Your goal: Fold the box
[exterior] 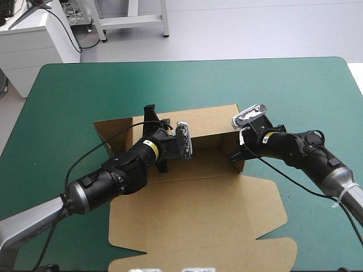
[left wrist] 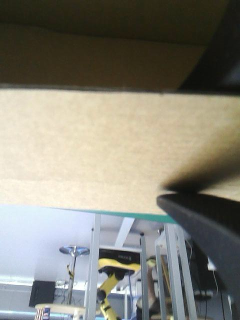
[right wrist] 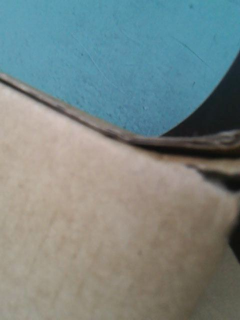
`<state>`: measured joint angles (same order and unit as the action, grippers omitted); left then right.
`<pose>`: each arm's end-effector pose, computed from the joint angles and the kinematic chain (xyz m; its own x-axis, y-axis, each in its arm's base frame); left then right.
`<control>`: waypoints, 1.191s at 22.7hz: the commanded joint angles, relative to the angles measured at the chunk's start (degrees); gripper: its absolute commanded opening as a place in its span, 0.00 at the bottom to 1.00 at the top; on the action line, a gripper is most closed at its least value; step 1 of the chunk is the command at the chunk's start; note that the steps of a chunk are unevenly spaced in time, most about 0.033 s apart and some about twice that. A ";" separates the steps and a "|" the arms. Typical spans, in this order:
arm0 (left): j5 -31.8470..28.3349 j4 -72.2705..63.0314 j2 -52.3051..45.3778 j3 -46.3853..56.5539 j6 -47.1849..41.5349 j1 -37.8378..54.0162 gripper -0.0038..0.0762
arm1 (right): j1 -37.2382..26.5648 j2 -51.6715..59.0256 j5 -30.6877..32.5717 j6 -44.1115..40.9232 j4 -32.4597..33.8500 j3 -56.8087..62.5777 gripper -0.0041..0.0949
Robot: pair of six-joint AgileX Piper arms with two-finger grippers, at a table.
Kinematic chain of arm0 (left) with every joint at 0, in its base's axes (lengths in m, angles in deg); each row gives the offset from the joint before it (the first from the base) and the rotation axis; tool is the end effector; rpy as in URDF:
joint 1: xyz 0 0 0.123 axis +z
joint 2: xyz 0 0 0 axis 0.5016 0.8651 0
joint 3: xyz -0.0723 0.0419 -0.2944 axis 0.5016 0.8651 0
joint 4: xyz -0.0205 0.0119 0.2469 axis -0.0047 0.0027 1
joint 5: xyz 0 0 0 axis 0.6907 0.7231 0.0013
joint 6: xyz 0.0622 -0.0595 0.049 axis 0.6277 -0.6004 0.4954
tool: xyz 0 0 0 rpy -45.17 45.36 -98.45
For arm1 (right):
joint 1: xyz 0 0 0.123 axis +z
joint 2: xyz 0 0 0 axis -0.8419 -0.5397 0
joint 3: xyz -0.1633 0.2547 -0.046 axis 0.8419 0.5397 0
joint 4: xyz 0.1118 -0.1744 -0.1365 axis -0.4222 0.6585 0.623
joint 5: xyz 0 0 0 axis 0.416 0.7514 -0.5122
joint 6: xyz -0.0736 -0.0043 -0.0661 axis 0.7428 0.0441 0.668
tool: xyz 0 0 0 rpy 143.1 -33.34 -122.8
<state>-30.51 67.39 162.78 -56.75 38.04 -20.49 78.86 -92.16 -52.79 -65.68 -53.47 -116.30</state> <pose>0.2284 -0.2148 0.3321 0.1757 0.9325 -0.3154 0.5867 0.1581 0.7942 0.2582 0.1133 0.3195 -0.5611 -0.3931 -0.7284 -0.5345 0.8440 -0.0437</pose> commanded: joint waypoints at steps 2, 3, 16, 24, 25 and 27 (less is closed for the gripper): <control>-4.41 -2.47 -2.38 -4.93 -2.96 -2.78 0.71 | 0.18 1.76 -8.98 -14.07 14.37 -2.07 0.03; -4.41 -2.47 -2.38 -5.43 -2.96 -3.56 0.72 | 0.18 1.45 -9.02 -17.57 18.75 -2.07 0.03; 2.95 -3.55 -2.38 -8.43 0.95 -14.31 0.07 | 0.08 -0.22 -5.41 -54.83 50.22 -2.54 0.02; 12.38 -24.37 -2.38 -19.56 18.49 -13.17 0.07 | 0.08 -0.22 -5.62 -54.83 48.93 -2.54 0.02; 13.68 -26.82 -2.38 -21.23 20.11 -12.05 0.07 | 0.08 -0.22 -5.62 -54.83 48.78 -2.54 0.02; 15.15 -30.01 -2.38 -24.13 20.23 -8.78 0.07 | 0.08 -0.22 -5.42 -54.43 48.78 -2.54 0.02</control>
<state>-15.82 40.69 162.72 -75.72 56.59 -32.37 78.97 -94.03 -55.32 -120.29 -5.92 -116.67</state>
